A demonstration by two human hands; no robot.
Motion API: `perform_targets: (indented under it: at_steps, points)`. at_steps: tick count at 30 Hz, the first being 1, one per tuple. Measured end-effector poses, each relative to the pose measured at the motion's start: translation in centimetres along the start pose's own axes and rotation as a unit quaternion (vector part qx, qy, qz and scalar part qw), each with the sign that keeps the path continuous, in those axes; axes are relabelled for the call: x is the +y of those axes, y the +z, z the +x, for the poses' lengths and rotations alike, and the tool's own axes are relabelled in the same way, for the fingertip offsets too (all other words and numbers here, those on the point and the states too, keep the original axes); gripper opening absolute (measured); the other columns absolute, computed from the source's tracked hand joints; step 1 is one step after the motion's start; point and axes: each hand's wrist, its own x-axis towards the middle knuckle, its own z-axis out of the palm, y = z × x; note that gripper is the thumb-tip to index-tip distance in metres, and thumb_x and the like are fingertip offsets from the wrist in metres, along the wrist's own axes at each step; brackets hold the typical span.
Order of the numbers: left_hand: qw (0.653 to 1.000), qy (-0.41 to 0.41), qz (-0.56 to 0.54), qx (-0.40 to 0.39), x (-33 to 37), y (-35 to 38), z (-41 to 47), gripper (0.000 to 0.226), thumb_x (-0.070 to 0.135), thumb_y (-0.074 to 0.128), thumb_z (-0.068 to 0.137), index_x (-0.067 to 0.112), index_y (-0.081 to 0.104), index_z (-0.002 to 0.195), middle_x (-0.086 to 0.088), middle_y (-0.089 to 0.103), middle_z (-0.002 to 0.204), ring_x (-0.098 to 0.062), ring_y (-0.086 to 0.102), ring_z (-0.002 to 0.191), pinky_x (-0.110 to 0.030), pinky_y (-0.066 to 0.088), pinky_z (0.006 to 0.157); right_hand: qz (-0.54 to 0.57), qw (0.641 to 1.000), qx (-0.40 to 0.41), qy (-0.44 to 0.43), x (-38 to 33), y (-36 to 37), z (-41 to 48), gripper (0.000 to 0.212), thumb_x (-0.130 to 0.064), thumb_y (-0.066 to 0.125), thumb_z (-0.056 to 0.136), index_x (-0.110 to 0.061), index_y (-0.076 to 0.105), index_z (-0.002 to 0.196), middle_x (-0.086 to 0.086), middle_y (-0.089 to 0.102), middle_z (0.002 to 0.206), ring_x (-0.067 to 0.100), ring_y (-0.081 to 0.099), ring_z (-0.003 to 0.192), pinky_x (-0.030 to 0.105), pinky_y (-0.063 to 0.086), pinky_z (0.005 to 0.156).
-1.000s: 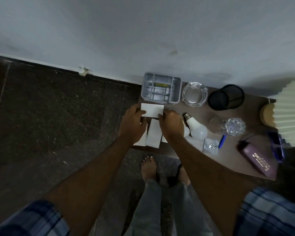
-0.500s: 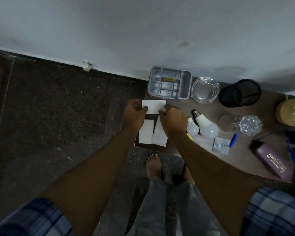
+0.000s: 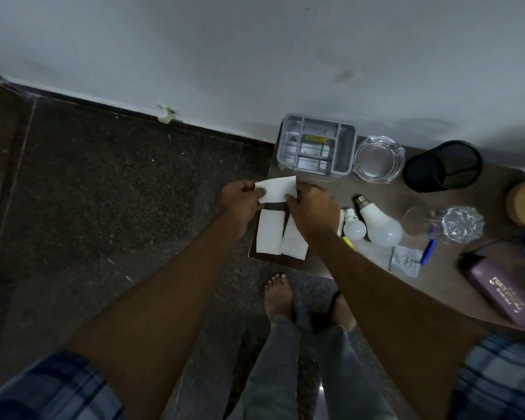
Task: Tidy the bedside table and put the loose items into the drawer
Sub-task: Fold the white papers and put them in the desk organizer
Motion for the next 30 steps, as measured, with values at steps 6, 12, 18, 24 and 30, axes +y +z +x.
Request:
perform_targets:
  at_steps: [6, 12, 18, 24, 30]
  points:
    - [0.991, -0.048, -0.114, -0.046, -0.7, -1.3, -1.8, 0.021, -0.003, 0.07, 0.09, 0.002, 0.069, 0.11, -0.018, 0.069, 0.121, -0.027, 0.07, 0.103, -0.03, 0.063, 0.073, 0.204, 0.978, 0.009, 0.042, 0.0, -1.2, -1.4, 0.028, -0.039, 0.072, 0.089, -0.018, 0.072, 0.109, -0.002, 0.075, 0.093, 0.017, 0.07, 0.083, 0.028, 0.052, 0.072]
    - [0.977, -0.086, -0.181, -0.066, -1.5, -1.3, -4.9, 0.037, 0.001, 0.074, 0.087, 0.002, 0.066, 0.122, -0.018, 0.068, 0.124, -0.034, 0.07, 0.11, -0.037, 0.063, 0.082, 0.466, 0.862, -0.088, 0.179, -1.0, -3.8, -3.5, 0.022, -0.037, 0.082, 0.083, -0.027, 0.069, 0.098, -0.002, 0.078, 0.091, 0.017, 0.075, 0.066, 0.021, 0.048, 0.046]
    - [0.967, -0.06, -0.214, -0.123, -1.5, -0.9, -7.7, 0.035, -0.001, 0.07, 0.09, 0.004, 0.066, 0.125, -0.017, 0.074, 0.119, -0.03, 0.073, 0.105, -0.037, 0.062, 0.086, 0.54, 0.817, -0.081, 0.183, -1.3, -5.8, -4.5, 0.018, -0.019, 0.077, 0.09, -0.012, 0.072, 0.106, 0.013, 0.077, 0.097, 0.025, 0.074, 0.081, 0.016, 0.047, 0.048]
    - [0.976, 0.022, -0.129, -0.172, 1.1, 0.1, -8.8, 0.021, 0.007, 0.066, 0.095, 0.009, 0.071, 0.115, -0.016, 0.076, 0.11, -0.026, 0.074, 0.09, -0.033, 0.061, 0.075, 0.524, 0.841, -0.057, 0.124, -0.3, -8.9, -3.6, 0.022, -0.007, 0.071, 0.093, 0.014, 0.065, 0.095, 0.019, 0.066, 0.079, 0.012, 0.062, 0.068, 0.014, 0.047, 0.054]
    - [0.969, 0.147, 0.019, -0.195, 6.5, 1.2, -8.6, 0.019, 0.016, 0.064, 0.098, 0.009, 0.07, 0.115, -0.008, 0.076, 0.11, -0.019, 0.076, 0.095, -0.032, 0.064, 0.075, 0.49, 0.868, -0.048, 0.067, 0.3, -13.0, -1.0, 0.027, -0.007, 0.07, 0.093, 0.018, 0.061, 0.095, 0.034, 0.066, 0.093, 0.029, 0.069, 0.08, 0.048, 0.061, 0.079]
